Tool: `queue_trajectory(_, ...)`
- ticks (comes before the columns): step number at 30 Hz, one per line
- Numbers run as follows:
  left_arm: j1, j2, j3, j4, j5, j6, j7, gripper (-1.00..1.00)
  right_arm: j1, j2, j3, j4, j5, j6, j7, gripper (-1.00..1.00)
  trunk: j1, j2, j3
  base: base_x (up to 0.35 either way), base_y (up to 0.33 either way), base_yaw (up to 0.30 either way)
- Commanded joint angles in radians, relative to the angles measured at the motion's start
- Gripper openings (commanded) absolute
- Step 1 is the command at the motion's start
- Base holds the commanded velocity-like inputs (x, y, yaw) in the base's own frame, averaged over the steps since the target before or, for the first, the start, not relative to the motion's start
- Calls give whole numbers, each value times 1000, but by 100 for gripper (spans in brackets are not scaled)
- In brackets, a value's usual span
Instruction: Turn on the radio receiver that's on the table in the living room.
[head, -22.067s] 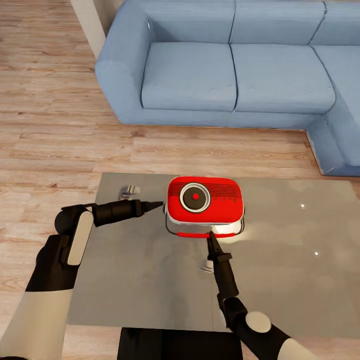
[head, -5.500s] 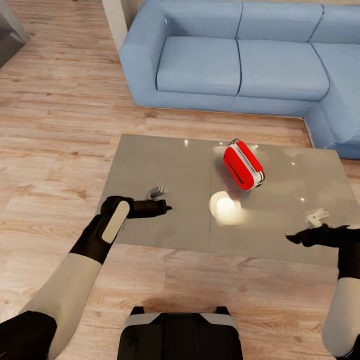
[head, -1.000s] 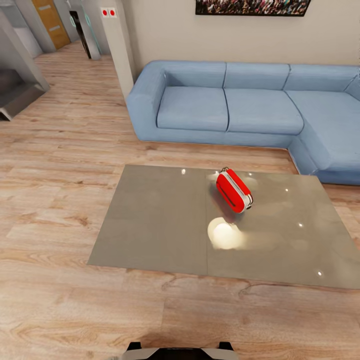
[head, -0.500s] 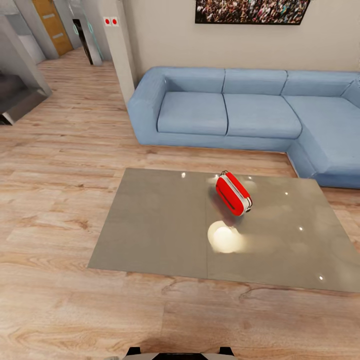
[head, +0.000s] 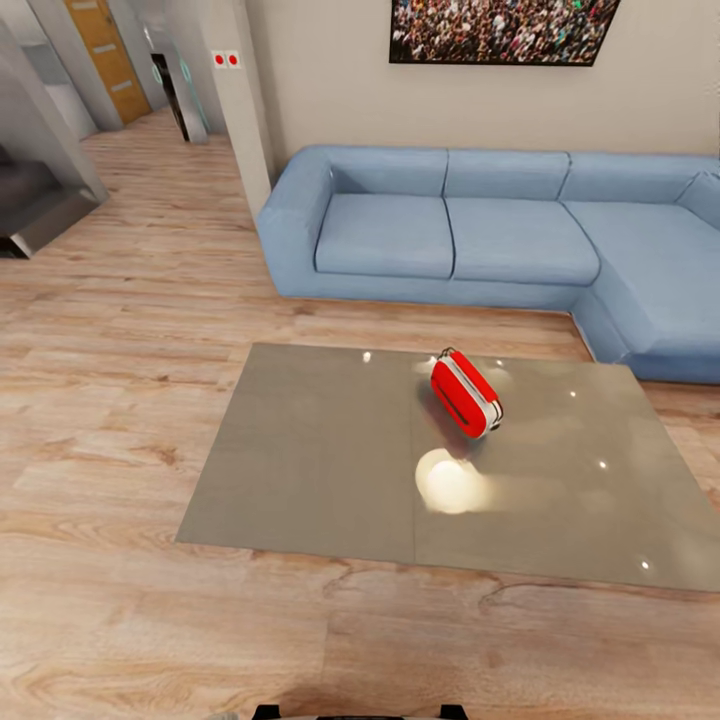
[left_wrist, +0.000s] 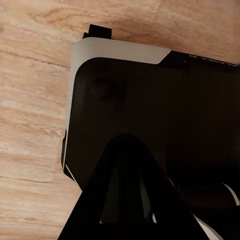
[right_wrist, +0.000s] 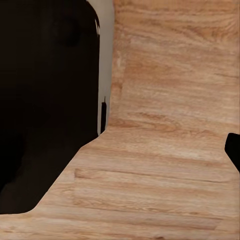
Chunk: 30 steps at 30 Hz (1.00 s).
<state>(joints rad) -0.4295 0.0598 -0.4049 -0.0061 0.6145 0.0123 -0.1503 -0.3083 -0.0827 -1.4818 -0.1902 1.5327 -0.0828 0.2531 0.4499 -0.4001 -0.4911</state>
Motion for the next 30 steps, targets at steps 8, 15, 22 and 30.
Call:
queue_trajectory(8, 0, 0, 0, 0, -1, 0, 0, -100, 0, 1, 0, 0, 1, 0, 0, 100, 0, 0, 13, 0, 0, 0)
queue_trajectory(15, 0, 0, 0, 0, -1, 0, 0, -100, 0, 0, 0, 0, 1, 0, 1, 100, 0, 0, 24, 0, 0, 0)
queue_trajectory(22, 0, 0, 0, 0, 0, 0, 0, -100, 0, 0, 0, 0, 1, 0, 0, 100, 0, 0, 35, 0, 0, 0)
queue_trajectory(30, 0, 0, 0, 0, 0, 0, 0, -100, 0, 0, 0, 0, 1, 0, 0, 100, 0, 0, 48, 0, 0, 0)
